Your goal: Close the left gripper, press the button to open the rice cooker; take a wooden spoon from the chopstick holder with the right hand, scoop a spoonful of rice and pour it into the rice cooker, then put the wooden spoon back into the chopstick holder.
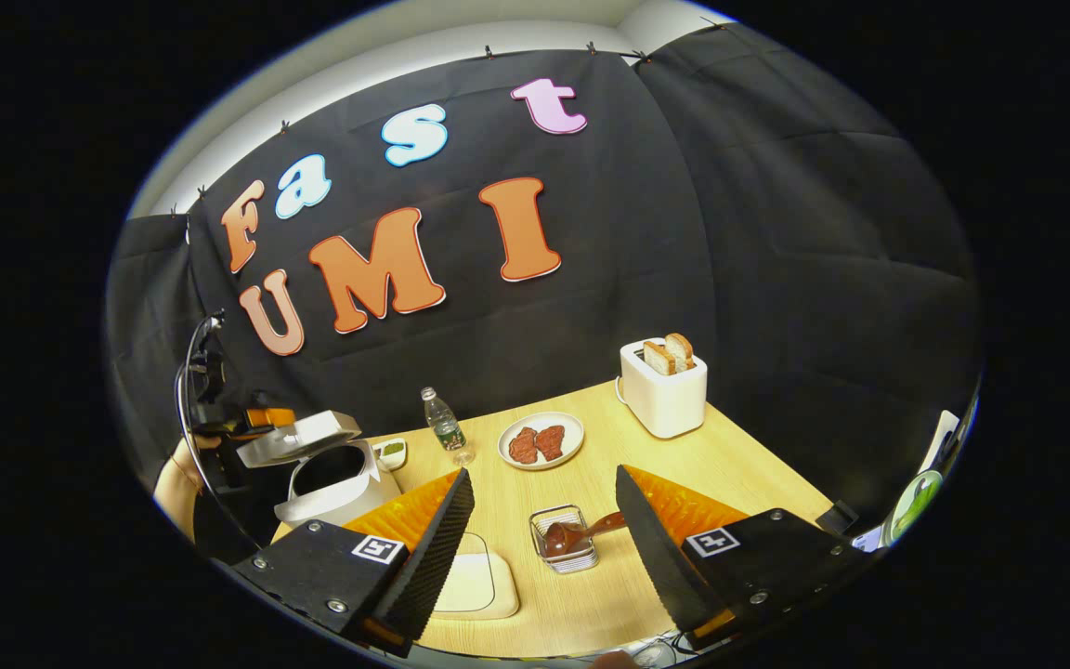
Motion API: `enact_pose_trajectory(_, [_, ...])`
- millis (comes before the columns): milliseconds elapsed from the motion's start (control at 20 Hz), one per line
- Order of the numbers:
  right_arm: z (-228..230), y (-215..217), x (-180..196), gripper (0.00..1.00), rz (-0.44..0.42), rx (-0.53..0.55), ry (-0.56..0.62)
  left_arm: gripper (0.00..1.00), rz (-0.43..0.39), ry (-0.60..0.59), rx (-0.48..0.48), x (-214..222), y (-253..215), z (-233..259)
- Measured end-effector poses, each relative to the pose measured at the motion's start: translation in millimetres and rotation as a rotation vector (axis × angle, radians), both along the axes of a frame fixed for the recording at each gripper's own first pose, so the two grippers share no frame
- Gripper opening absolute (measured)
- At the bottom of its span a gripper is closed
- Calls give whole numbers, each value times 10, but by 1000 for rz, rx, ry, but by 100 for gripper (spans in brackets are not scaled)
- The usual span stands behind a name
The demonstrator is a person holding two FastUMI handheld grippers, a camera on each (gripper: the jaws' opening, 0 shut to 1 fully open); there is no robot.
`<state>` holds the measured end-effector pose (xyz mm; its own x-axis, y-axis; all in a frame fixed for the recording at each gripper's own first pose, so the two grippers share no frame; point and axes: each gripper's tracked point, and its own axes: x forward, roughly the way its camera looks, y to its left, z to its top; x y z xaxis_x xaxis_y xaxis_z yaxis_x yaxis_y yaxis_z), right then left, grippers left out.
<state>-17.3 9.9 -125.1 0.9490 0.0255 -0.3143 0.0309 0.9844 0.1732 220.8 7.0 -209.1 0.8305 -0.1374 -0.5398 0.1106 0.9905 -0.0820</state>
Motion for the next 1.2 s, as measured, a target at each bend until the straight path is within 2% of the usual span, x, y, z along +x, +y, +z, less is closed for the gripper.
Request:
enact_pose_trajectory(50, [-26, 5, -16, 95, 3, 3, 3, 100, 11, 5, -5, -80, -4, -127])
enact_pose_trajectory(200, [-89, -15, -22, 94, 1, 9, 18, 99, 22, -38, 75, -177, 10, -356])
enact_pose_trajectory(600, [-264, -159, -88, 95, -27, 12, 59, 99, 68, -40, 144, -213, 5, -768])
enact_pose_trajectory(1200, [-223, -342, -112, 95, -67, 16, 42, 100, 75, -48, 142, -224, 7, -868])
